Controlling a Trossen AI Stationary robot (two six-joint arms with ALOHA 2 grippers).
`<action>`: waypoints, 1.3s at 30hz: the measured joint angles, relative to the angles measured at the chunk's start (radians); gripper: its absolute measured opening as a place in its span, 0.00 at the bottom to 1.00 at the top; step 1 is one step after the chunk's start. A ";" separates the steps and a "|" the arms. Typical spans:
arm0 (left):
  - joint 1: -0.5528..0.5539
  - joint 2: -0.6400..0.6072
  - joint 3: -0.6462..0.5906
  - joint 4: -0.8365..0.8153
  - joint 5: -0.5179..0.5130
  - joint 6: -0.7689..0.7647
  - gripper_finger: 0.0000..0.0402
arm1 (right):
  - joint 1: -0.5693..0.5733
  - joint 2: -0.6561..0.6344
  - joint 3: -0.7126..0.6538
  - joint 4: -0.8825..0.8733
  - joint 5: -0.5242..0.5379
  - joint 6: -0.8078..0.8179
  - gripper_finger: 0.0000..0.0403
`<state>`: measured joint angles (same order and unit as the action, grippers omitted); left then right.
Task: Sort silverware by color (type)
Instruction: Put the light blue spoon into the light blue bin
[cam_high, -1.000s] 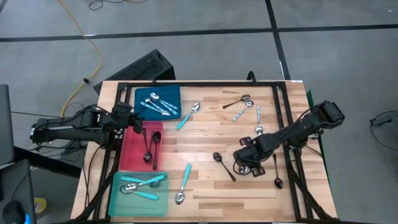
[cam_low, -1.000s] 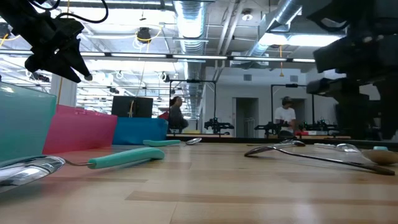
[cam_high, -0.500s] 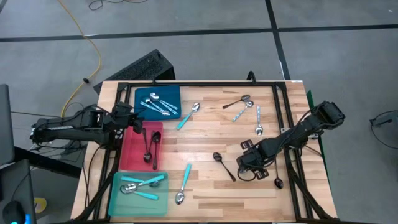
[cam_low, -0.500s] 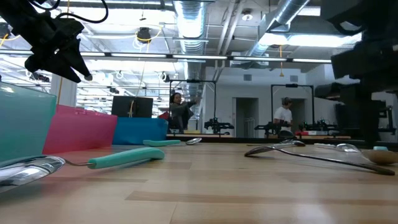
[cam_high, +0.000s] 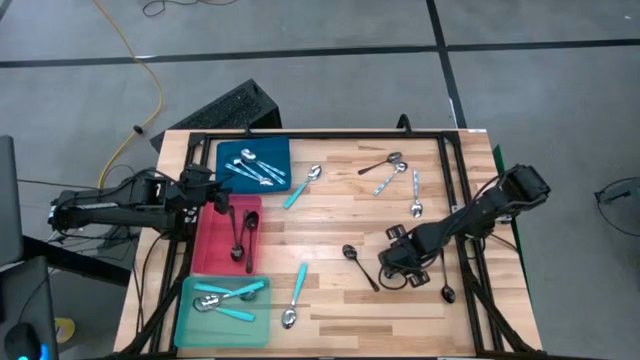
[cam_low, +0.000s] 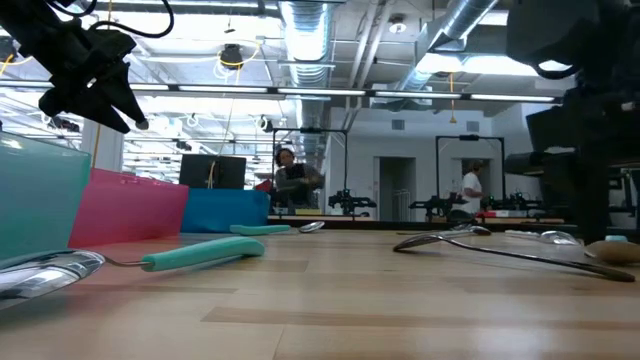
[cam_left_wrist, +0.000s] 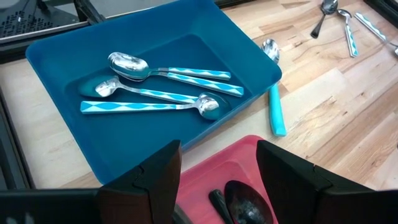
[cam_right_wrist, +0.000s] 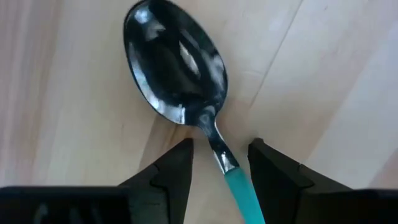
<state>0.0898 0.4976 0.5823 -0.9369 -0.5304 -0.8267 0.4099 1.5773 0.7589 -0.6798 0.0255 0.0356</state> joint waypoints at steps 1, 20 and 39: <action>0.000 0.000 0.000 -0.001 0.000 -0.002 0.48 | 0.000 0.015 0.001 0.001 -0.002 0.000 0.44; 0.000 0.000 0.000 -0.020 -0.013 -0.007 0.48 | -0.025 0.073 0.043 -0.027 -0.069 0.103 0.11; 0.000 0.000 0.000 -0.021 -0.013 -0.006 0.48 | -0.078 0.082 0.137 0.197 -0.022 0.311 0.10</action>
<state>0.0898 0.4973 0.5823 -0.9577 -0.5430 -0.8330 0.3321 1.6595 0.8962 -0.4826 0.0035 0.3469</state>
